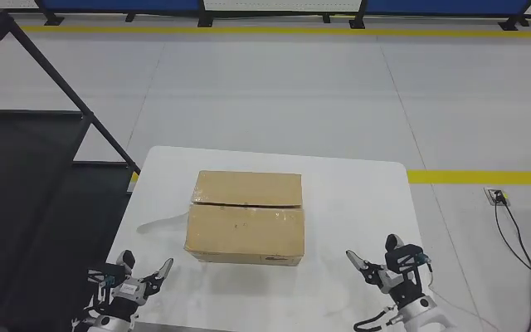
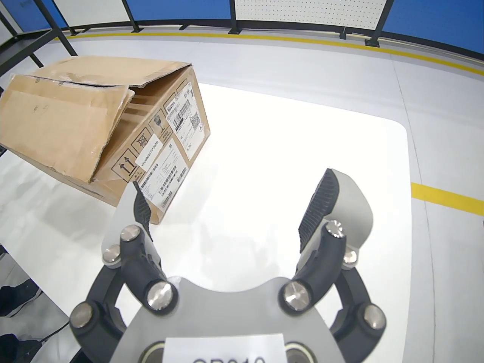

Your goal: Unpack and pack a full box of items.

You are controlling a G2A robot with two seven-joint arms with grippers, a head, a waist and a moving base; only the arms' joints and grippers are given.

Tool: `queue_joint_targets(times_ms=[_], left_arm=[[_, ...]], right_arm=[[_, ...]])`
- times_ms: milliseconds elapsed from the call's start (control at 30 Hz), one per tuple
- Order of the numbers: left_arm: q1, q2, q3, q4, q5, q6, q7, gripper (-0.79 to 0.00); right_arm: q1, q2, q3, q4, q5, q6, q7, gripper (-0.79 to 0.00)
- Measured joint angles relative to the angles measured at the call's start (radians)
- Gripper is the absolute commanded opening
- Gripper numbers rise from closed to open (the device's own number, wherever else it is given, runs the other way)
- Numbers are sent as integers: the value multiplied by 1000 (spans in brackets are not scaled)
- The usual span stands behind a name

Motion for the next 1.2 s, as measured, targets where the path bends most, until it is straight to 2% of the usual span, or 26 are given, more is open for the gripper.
queue_joint_targets(times_ms=[133, 267, 533, 800, 900, 1200], left_arm=[[-8, -1, -1, -1, -21, -1, -12, 0], [-42, -2, -20, -6, -100, -19, -40, 0], [-134, 3, -50, 21, -220, -104, -139, 0], [-218, 13, -75, 56, -455, -292, -269, 0], [-232, 18, -86, 61, -499, -315, -325, 0], [-231, 18, -88, 59, -492, -310, -329, 0]], right_arm=[[7, -2, -8, 11, 18, -6, -6, 0], [65, -8, -42, 50, 111, -41, -9, 0], [194, -9, -68, 143, 388, -277, 64, 0], [370, -2, -118, 297, 728, -518, 286, 0], [414, 2, -128, 335, 777, -535, 358, 0], [415, 2, -127, 335, 774, -531, 359, 0]])
